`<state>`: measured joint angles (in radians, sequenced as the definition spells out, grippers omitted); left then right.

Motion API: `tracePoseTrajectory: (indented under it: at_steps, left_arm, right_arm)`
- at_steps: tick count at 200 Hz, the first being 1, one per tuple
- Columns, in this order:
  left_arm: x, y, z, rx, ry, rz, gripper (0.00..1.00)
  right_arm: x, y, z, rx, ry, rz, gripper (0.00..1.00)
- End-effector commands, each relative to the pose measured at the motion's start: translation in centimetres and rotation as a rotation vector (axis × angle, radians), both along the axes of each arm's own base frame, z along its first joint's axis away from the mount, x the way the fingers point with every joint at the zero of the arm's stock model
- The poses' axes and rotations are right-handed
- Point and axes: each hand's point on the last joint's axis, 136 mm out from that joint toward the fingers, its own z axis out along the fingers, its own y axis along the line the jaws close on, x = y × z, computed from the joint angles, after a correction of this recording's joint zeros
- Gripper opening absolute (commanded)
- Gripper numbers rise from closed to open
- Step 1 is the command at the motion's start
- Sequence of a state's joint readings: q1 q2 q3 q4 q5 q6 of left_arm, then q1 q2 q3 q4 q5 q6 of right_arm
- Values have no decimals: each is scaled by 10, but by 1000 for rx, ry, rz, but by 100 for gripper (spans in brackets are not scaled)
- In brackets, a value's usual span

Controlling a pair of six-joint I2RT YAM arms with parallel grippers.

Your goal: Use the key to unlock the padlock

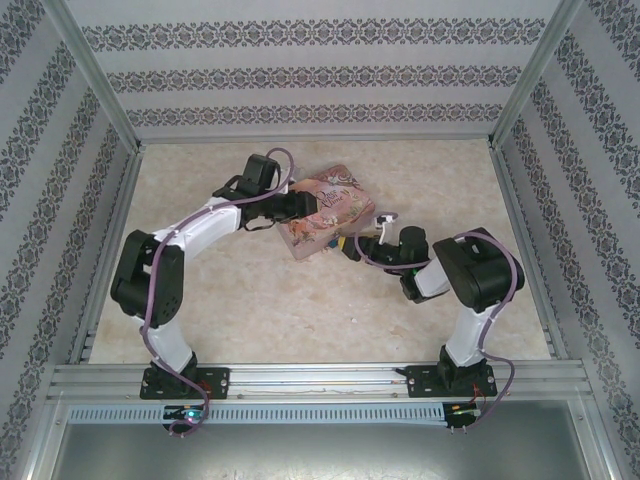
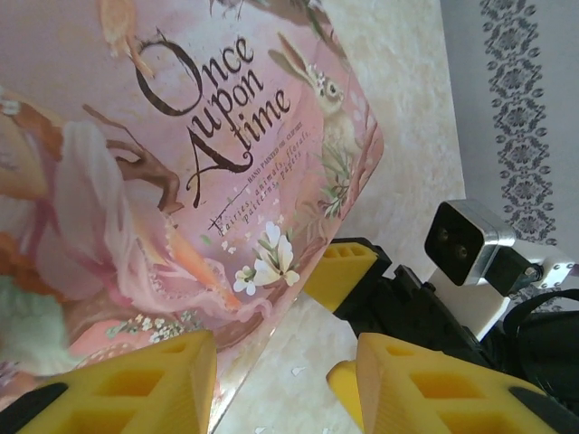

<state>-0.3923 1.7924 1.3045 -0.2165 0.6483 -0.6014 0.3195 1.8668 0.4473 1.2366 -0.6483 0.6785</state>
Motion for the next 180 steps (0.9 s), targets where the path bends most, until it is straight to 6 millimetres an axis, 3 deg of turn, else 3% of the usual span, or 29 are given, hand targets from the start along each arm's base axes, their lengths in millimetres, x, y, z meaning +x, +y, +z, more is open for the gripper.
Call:
tracePoseTrajectory:
  at_steps: [1, 94, 180]
  left_arm:
    - [-4, -8, -8, 8, 47, -44, 43]
    - [6, -10, -45, 60, 122, -37, 40]
    - [6, -7, -53, 78, 140, -30, 40]
  right_arm:
    - [6, 12, 11, 26, -66, 30, 79]
    - [11, 21, -2, 23, -69, 69, 75]
    - [11, 32, 3, 42, -114, 136, 71]
